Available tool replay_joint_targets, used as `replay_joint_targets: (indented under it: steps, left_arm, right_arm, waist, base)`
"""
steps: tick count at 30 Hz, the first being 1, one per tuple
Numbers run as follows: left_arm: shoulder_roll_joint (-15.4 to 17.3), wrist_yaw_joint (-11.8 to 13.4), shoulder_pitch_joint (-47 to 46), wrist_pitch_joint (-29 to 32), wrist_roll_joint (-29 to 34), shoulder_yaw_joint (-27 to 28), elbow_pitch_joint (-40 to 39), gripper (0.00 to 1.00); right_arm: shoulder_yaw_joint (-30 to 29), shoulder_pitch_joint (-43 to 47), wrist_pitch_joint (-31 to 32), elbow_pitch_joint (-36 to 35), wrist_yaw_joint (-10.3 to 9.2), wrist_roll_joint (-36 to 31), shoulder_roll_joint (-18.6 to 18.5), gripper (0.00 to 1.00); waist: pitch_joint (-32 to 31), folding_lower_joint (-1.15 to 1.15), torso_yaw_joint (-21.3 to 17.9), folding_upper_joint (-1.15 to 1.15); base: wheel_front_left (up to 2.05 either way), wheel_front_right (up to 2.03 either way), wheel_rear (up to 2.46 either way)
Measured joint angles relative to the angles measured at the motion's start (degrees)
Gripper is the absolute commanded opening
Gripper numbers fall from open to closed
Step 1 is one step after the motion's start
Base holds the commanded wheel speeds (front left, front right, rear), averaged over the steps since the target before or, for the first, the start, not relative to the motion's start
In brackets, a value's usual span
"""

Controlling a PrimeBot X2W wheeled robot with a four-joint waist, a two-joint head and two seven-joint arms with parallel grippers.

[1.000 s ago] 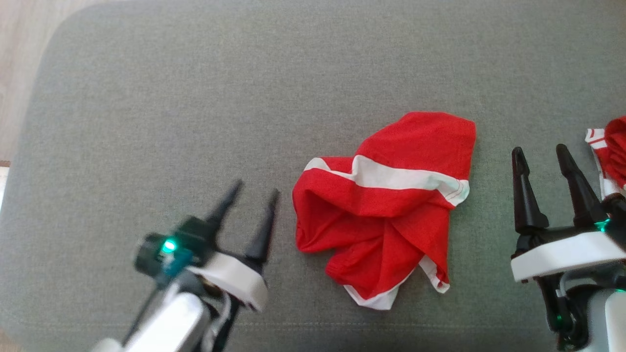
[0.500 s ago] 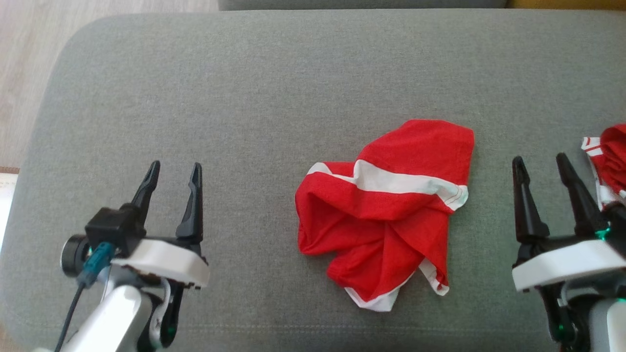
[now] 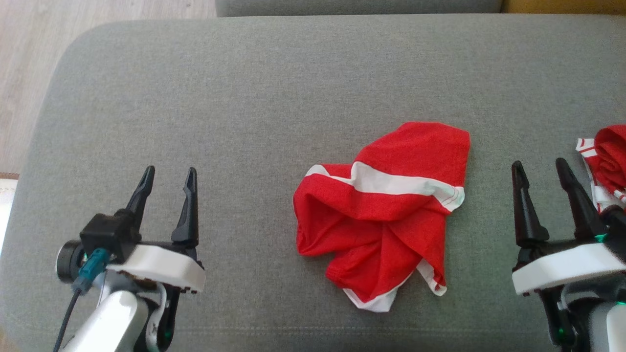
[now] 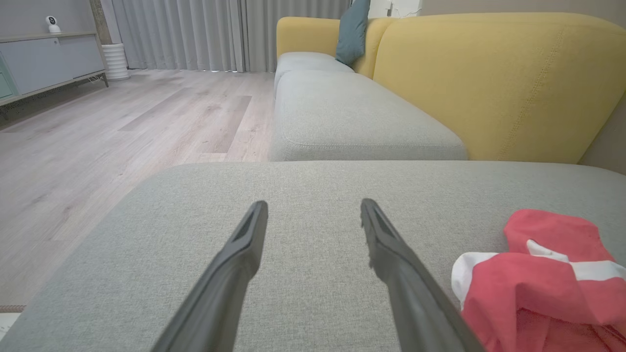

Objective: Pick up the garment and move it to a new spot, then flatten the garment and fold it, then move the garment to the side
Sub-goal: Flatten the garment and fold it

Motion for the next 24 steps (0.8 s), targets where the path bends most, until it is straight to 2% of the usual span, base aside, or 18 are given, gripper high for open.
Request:
replay_joint_targets:
  steps: [7, 10, 17, 24]
  left_arm:
    - [0.0, -0.1, 0.0, 0.0, 0.1, -0.3, -0.3, 1.00]
    - [-0.2, -1.0, -0.4, 1.2, 0.5, -1.7, -0.7, 1.00]
    - [-3.9, -6.0, -9.8, 7.9, 0.6, -7.5, -0.3, 1.00]
    - [-8.2, -9.9, -14.6, 12.7, -0.1, -12.4, 5.6, 1.00]
  right_arm:
    - [0.0, 0.7, 0.5, 0.0, 0.00, 0.0, 0.0, 1.00]
    - [-0.1, 0.7, 1.0, -0.3, 0.00, 0.0, 0.0, 1.00]
    - [0.2, 0.5, 1.0, -0.8, 0.00, 0.0, 0.0, 1.00]
    - [1.1, 0.3, 1.4, -0.5, 0.00, 0.4, 0.0, 1.00]
  waist:
    - [-0.2, 0.00, 0.0, 0.00]
    - [0.2, 0.00, 0.1, 0.00]
    - [2.2, 0.00, -0.2, 0.00]
    - [4.3, 0.00, -1.7, 0.00]
  base:
    - [0.00, 0.00, 0.00]
    - [0.00, 0.00, 0.00]
    - [0.00, 0.00, 0.00]
    - [0.00, 0.00, 0.00]
